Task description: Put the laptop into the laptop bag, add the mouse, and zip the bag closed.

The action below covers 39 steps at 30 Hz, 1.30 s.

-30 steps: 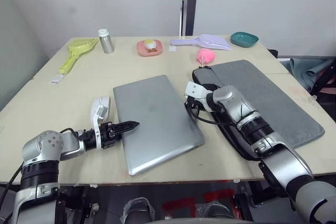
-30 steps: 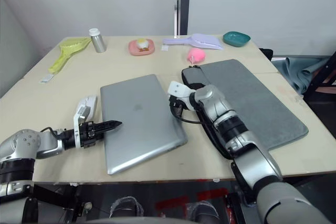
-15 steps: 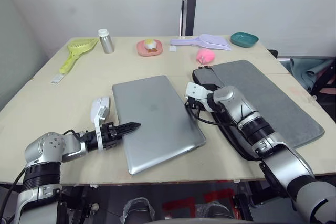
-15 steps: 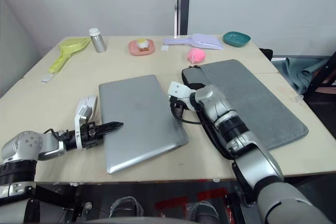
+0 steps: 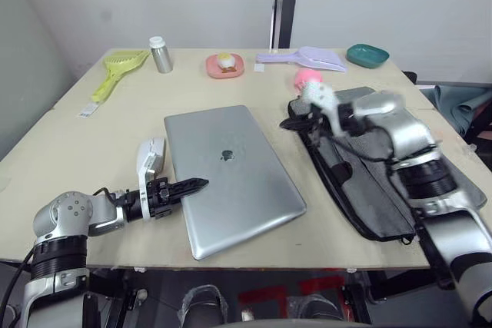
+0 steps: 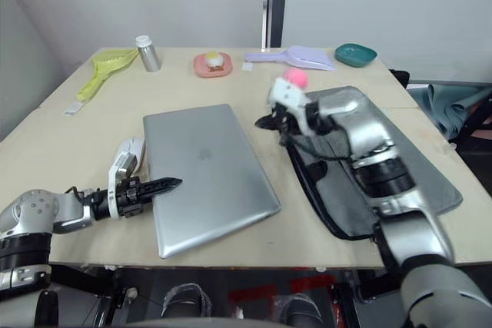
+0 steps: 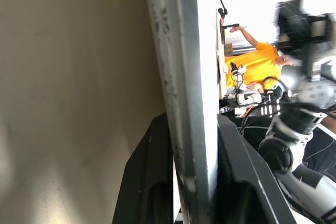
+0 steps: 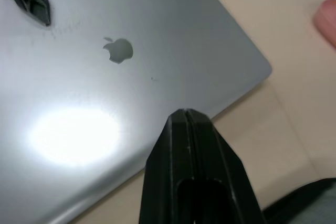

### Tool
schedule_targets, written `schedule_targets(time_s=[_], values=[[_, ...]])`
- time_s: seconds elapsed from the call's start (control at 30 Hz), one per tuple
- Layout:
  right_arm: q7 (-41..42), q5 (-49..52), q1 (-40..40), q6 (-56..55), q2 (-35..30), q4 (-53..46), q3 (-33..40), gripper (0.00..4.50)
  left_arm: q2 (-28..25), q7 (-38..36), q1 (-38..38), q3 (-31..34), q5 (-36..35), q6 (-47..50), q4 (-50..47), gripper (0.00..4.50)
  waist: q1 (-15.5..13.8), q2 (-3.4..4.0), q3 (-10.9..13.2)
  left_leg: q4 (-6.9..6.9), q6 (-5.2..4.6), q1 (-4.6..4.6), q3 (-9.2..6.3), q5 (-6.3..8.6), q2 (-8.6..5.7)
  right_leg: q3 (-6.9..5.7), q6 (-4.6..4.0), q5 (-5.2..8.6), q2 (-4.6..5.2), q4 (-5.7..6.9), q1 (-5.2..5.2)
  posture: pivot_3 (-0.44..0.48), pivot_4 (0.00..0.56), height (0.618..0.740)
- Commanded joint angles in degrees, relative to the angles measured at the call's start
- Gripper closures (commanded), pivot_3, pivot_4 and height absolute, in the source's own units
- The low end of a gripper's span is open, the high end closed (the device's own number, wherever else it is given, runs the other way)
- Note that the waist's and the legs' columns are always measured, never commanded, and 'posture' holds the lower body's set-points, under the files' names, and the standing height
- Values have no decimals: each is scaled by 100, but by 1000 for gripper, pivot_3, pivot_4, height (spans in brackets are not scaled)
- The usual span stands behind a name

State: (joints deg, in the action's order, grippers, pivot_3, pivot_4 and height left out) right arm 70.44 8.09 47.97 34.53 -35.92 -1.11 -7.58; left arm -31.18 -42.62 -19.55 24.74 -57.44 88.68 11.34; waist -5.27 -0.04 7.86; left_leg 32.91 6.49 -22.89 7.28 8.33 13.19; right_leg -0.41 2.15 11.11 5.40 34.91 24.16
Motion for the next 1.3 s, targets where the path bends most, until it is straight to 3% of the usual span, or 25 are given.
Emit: schedule_targets(time_s=[0.03, 0.17, 0.3, 0.5, 0.63, 0.9, 1.1, 1.3], values=[[15, 502, -114, 374, -358, -702, 498, 4500, -78, 260, -85, 85, -45, 182, -389, 4093, 11, 0, 0, 0, 1, 2, 0, 1, 2, 0, 0, 0, -2, 1, -1, 0, 150, 740], [-87, 844, -924, 851, -1320, -1402, 1452, 4500, -18, 503, -144, 214, -11, 161, -353, 4093, -43, -4, 3, 3, 21, 3, -2, 13, 3, 2, 0, 0, -1, 2, -5, 0, 150, 740], [-381, 1263, -2038, 1526, -1802, -2176, 2527, 4500, 81, 658, -281, 415, -6, 56, -188, 4157, -49, -7, 5, 4, 20, 3, 0, 13, 1, 5, 1, 0, 0, -1, -7, 0, 150, 740], [-742, 1735, -3752, 2455, -1884, -3066, 3811, 4500, -104, 737, -685, 562, -448, 354, -447, 4174, -8, -6, 6, 9, 34, 23, 12, 22, 3, 13, 3, 0, -3, 14, -8, 0, 150, 740], [-1468, 2263, -3780, 3683, -1497, -3307, 4373, 4500, -750, 654, -979, 345, -1574, 382, -451, 4174, 27, -10, 21, 19, 35, 26, 18, 21, 6, 23, 6, -2, -8, 29, 5, 0, 150, 740], [-2154, 2916, -3550, 4647, -1465, -3598, 4214, 1990, -2035, 486, -1089, -476, -2717, 382, 101, 4174, -22, -1, 25, 11, 49, 7, 24, 23, 3, 28, 24, 8, -9, 32, 31, 0, 150, 740], [-3398, 2732, -2438, 5068, -770, -3435, 2906, 18, -2460, 361, -1199, -941, -3084, 382, 491, 4174, 2, 0, 26, 9, 85, 3, 23, 5, 11, 30, 29, 8, -16, 58, 52, 0, 150, 740], [-4160, 2042, -2110, 4503, -671, -2790, 1500, 18, -2404, 292, -1149, -1046, -2855, 382, 415, 4174, -57, 0, 26, 10, 108, -6, 20, -9, 10, 27, 32, 7, -14, 67, 59, 0, 150, 740]])
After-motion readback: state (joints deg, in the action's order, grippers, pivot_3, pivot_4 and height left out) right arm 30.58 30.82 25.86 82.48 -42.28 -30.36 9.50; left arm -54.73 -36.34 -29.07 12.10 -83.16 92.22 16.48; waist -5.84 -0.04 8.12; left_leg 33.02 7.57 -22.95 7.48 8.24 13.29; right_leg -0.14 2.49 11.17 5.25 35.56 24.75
